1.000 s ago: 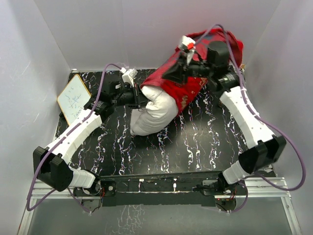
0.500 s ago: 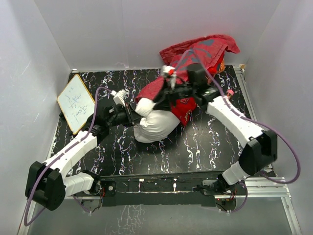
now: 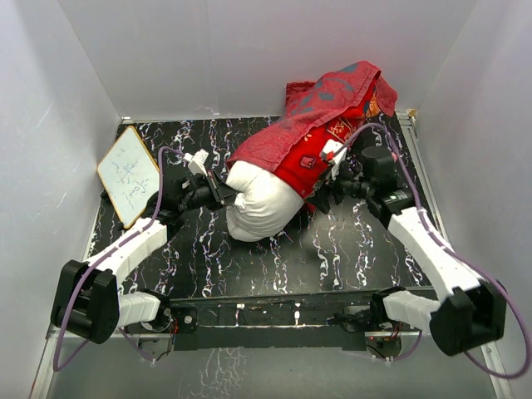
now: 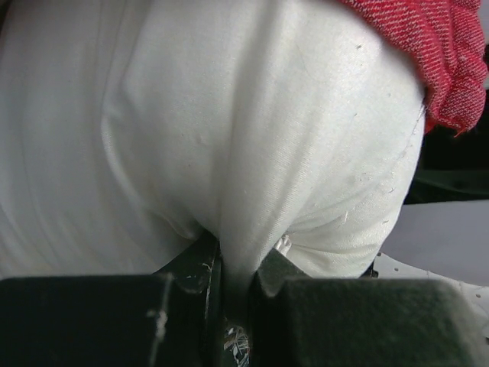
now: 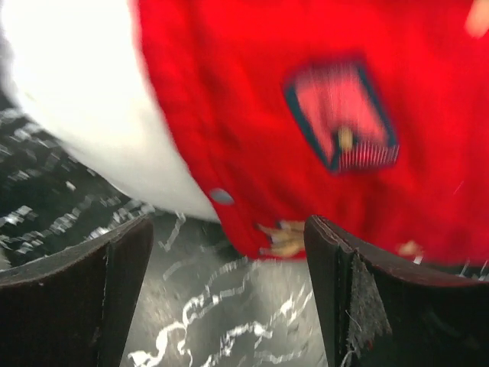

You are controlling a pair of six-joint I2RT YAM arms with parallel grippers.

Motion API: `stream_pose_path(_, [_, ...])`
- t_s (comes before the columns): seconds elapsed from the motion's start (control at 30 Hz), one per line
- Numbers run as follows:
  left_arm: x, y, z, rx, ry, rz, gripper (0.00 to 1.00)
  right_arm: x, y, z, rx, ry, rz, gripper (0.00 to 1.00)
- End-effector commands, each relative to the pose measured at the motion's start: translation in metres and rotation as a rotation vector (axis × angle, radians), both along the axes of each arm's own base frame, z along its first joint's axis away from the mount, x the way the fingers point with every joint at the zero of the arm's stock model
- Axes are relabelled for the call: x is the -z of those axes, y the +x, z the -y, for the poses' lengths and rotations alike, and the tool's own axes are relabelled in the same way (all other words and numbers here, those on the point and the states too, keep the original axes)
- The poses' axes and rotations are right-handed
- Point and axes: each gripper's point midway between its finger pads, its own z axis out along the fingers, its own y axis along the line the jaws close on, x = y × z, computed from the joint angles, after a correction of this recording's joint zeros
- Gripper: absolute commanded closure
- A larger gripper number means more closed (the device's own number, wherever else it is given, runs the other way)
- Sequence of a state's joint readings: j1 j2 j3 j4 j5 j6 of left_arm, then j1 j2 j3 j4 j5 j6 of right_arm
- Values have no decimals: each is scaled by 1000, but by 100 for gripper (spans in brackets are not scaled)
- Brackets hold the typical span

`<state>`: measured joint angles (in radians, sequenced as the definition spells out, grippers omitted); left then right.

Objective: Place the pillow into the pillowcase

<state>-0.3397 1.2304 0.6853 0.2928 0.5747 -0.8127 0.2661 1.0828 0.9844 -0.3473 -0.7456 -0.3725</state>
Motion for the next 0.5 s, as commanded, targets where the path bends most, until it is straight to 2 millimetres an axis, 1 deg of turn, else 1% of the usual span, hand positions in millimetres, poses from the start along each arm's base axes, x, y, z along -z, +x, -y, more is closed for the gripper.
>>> stream_pose_path(0.0, [43,-7,-15,-47,80,-117,100,47,50,30,255,-108,6,16])
stream_pose_path(0.07, [42,-8,-15,-43,77,-113,100,59,60,30,293,-125,-2,14])
stream_pose_path(0.17, [40,-10,-15,-40,72,-112,100,78,70,21,298,-146,-40,10])
stream_pose_path(0.23, [39,-10,-15,-36,69,-107,100,86,73,12,291,-153,-63,9])
stream_pose_path(0.3, [38,-11,-15,-34,67,-105,100,90,77,8,308,-174,-57,9])
stream_pose_path(0.37, [37,-12,-16,-32,73,-101,100,88,83,11,336,-189,-39,14])
stream_pose_path(0.4, [35,-12,-17,-34,78,-96,100,86,85,15,353,-200,-28,19])
stream_pose_path(0.43, [35,-11,-18,-37,85,-95,100,83,85,17,360,-212,-10,28])
stream_pose_path(0.47, [34,-11,-20,-38,90,-91,100,79,84,20,363,-220,7,39])
